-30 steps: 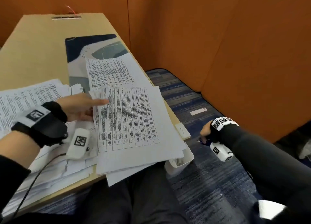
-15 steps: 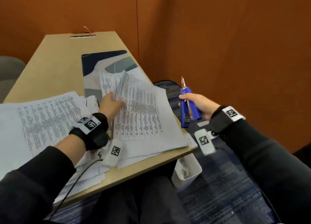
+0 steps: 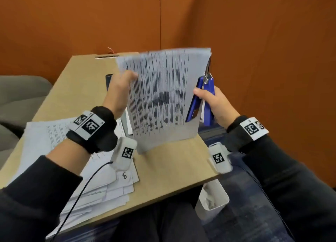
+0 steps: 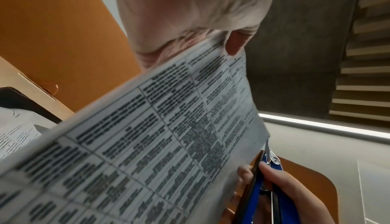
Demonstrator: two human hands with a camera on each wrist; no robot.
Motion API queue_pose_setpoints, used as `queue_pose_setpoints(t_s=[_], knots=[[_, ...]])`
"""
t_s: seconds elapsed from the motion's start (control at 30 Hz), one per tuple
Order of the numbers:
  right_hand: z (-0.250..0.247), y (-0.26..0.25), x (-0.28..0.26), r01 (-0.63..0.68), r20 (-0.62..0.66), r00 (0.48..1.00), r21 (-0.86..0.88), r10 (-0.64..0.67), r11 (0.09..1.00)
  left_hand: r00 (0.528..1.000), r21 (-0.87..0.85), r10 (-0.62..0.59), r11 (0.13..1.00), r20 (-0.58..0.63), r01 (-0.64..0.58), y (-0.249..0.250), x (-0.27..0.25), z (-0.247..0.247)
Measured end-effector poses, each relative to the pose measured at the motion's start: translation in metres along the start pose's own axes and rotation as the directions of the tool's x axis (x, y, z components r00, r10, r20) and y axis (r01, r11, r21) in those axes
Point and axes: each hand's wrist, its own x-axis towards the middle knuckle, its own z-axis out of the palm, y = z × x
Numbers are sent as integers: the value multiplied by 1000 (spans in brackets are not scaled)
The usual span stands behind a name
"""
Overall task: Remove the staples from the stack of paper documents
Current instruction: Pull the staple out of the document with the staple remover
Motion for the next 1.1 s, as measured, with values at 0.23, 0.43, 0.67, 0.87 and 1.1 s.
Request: queue_pose_setpoints(t_s=[0.23,0.43,0.67,0.87,1.1], knots=[[7,13,-13,-56,-118,991,74,65,996,885,53,409,912,-221,-408,-2,-10,20],[12,5,-8,-68,-128,988,152,88,986,772,237,531,847,-348,-475,-1,6,33],[21,14,-11,-55,-199,976,154,86,987,745,312,528,847,-407,-430,-11,6,34],[21,-11,-11,92,-275,960,143,-50,985,624,372,709,705,-329,-604,35,5,33],[26,23,-18,34,-285,959,109,-2,993,745,295,491,870,-451,-395,10,-14,47]])
